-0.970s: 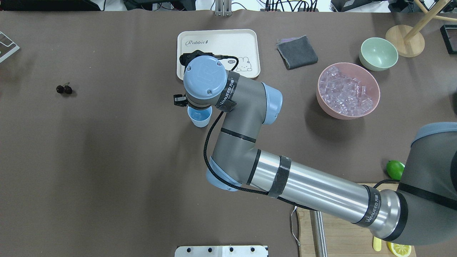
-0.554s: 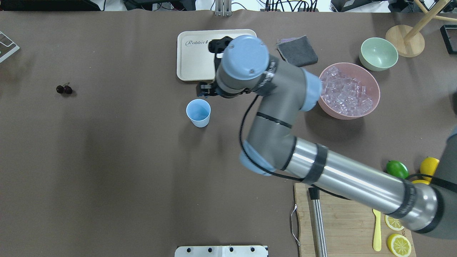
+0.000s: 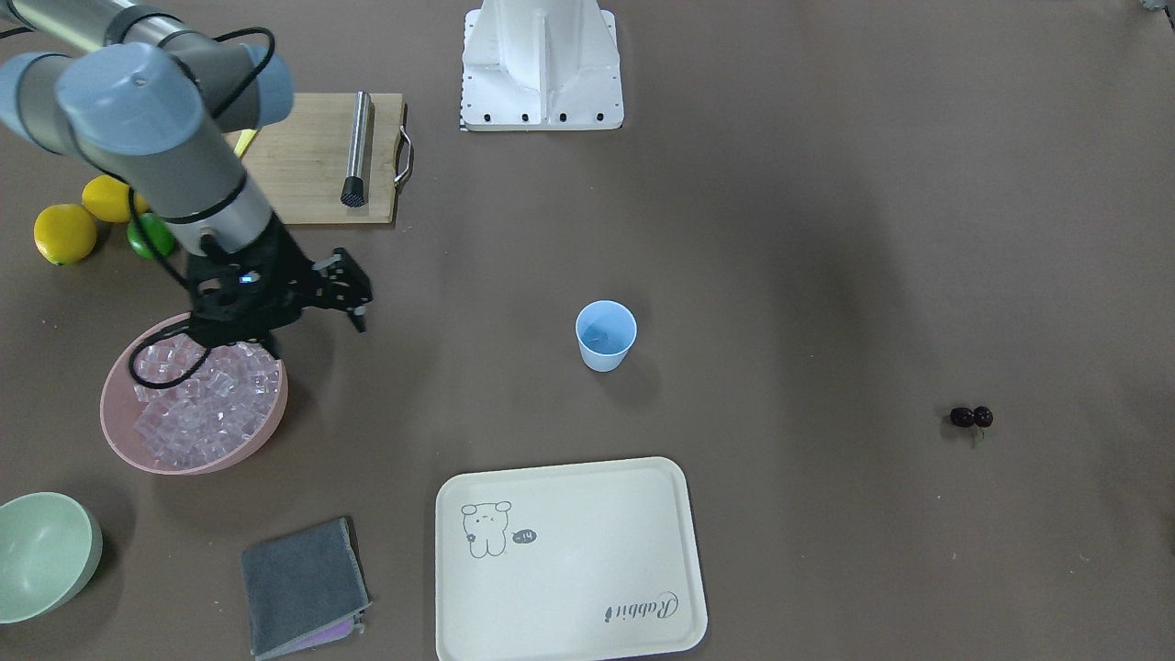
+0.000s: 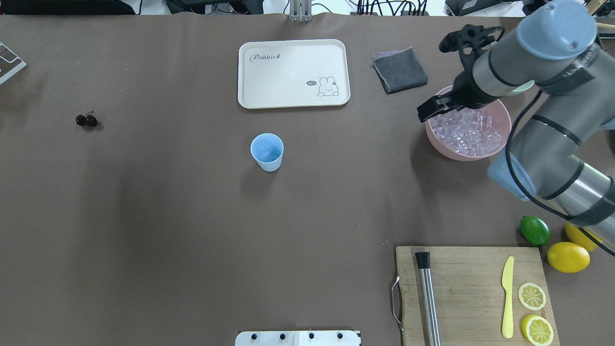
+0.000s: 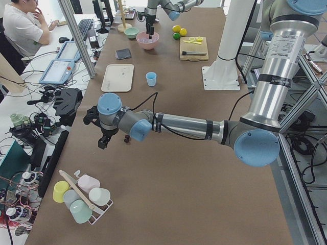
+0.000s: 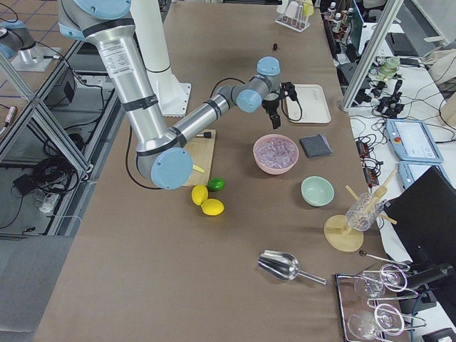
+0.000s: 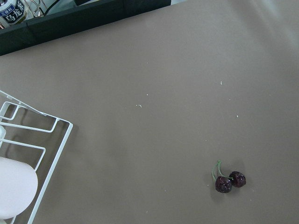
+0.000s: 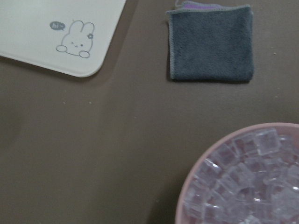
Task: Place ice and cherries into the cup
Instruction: 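Move the right gripper back over the ice bowl, then lower the right gripper into the bowl and grasp another ice cube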
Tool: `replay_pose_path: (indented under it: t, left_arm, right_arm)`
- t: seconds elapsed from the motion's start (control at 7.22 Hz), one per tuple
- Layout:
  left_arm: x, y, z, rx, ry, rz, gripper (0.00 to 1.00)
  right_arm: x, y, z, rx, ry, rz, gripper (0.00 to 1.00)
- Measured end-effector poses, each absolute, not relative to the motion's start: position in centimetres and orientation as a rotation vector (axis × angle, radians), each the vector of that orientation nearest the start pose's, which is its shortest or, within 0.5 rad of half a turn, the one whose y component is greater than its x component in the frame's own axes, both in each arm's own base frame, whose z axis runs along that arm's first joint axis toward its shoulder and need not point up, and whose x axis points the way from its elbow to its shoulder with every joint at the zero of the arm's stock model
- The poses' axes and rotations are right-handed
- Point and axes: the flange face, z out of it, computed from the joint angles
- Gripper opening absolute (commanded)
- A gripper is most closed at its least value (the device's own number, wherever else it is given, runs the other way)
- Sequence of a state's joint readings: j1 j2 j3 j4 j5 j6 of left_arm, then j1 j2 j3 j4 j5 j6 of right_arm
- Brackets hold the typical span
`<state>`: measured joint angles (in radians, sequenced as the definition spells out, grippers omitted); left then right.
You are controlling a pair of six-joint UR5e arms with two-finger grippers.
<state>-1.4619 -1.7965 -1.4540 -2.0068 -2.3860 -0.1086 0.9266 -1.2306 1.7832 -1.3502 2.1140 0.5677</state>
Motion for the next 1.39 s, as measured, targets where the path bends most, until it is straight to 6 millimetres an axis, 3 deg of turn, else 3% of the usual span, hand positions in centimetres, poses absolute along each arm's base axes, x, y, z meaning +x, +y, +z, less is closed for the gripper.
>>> replay_pose_path:
  t: [0.28,0.42,1.39]
  left_arm:
    - [0.5,-60.8,53.9,0.441,0.847,0.227,0.97]
    - [0.6,-60.8,53.8,0.444,0.847,0.229,0.97]
    - [1.4,-61.5,52.9,0.454,0.849,0.249,0.97]
  right_arm:
    - [-27.9,-53.7,40.8,0.326,-0.822,-0.390,0.95]
    - [-27.9,-53.9,42.3,0.332,-0.815,-0.413,0.92]
    - [-31.5,-55.5,44.5,0.318,-0.757,-0.433,0.72]
